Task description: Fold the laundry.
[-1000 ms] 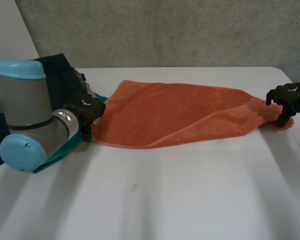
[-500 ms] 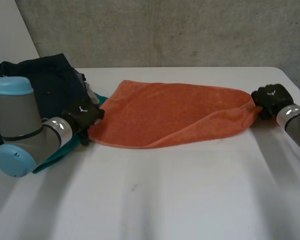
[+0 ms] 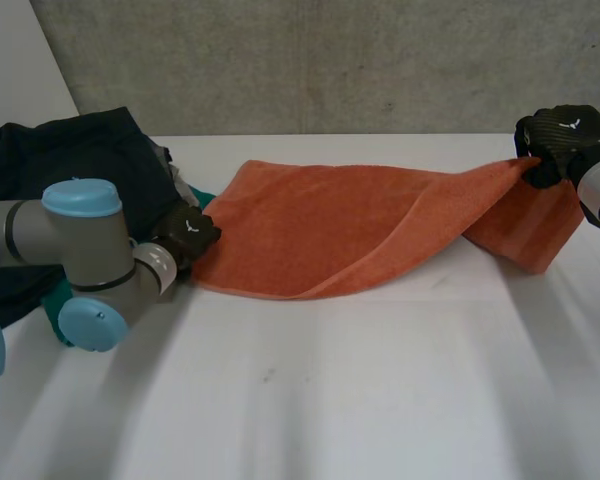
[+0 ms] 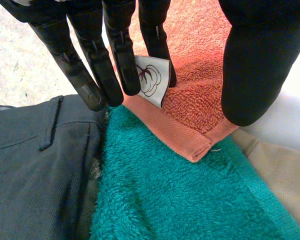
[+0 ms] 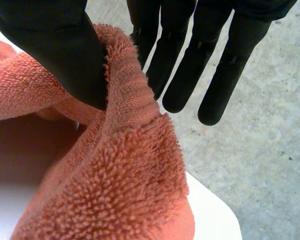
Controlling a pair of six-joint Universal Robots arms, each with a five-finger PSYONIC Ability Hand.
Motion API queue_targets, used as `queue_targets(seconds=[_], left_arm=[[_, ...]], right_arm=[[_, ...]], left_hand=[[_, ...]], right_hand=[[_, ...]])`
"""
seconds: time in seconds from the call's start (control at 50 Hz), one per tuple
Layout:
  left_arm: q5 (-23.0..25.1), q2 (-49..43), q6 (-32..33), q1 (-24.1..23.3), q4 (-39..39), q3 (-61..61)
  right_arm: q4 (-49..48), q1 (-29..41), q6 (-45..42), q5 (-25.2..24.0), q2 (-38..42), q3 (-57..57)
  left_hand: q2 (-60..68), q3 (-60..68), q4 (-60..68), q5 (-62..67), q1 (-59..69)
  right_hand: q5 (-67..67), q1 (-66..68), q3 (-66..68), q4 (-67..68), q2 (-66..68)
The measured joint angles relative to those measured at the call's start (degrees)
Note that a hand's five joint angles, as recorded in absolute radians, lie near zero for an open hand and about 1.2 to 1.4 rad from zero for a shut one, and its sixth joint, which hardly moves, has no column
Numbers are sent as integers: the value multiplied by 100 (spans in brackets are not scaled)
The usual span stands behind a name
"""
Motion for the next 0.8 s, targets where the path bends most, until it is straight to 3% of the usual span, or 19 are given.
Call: queue_targets(seconds=[0.2,0.26,0.28,0.3,0.44,0.6,0.8], left_arm=[[-101,-251,37,-38,-236,348],[-172,-346,57,-48,-322,489],[-215,-381,67,-51,-364,556],[-255,-405,73,-54,-397,612],[-545,-258,-49,-76,-527,801],[-601,836,-765,-129,-813,468],[-128,2716,-1803,32,-1649,-362]], right_arm=[[85,-138,-11,-50,17,61],[85,-155,-11,-58,10,74],[85,-161,-11,-59,5,82],[85,-165,-10,-60,0,87],[102,-205,-9,-59,-76,126],[525,-377,-331,-130,-353,156],[2247,-947,-2386,-335,-784,179]], left_hand=[[-225,-217,-273,-247,-109],[738,731,627,619,755],[1994,1984,1996,1962,2158],[2558,2528,2557,2509,2567],[2923,2876,2903,2752,2577],[2923,2877,2917,2752,2577],[2929,2889,2920,2752,2577]], right_hand=[[0,0,0,1,0],[0,0,0,2,0],[0,0,0,2,0],[0,0,0,3,0],[0,0,0,10,0],[0,0,0,10,0],[0,0,0,11,0]])
